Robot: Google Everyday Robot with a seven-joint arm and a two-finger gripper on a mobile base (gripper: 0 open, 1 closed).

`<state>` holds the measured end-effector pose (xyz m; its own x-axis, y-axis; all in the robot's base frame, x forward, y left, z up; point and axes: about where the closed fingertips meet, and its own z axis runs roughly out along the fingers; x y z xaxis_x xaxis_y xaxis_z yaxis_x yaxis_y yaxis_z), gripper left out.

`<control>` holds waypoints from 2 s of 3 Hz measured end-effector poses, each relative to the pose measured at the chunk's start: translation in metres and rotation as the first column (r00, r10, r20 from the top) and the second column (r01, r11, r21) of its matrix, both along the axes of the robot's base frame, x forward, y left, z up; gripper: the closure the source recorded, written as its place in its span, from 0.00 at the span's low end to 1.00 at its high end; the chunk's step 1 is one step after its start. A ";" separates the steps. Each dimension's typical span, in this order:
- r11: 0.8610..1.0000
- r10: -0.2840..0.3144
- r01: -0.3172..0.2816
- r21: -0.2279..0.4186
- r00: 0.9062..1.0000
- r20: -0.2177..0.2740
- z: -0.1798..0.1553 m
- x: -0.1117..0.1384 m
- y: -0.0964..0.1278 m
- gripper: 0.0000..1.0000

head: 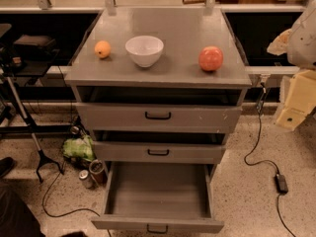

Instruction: Place orange into bottom drawer

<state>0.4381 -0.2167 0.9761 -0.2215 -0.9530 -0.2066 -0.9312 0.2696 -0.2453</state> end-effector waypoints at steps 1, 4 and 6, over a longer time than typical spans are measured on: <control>1.000 0.000 0.000 0.000 1.000 0.000 0.000 0.000 0.000 0.00; 0.988 -0.024 -0.014 0.156 0.970 0.244 0.089 0.040 0.043 0.00; 0.916 0.071 -0.234 0.327 0.893 0.444 0.198 0.104 0.171 0.00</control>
Offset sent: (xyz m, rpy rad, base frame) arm 0.0043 -0.0014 0.0054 0.0382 -0.0240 -0.0302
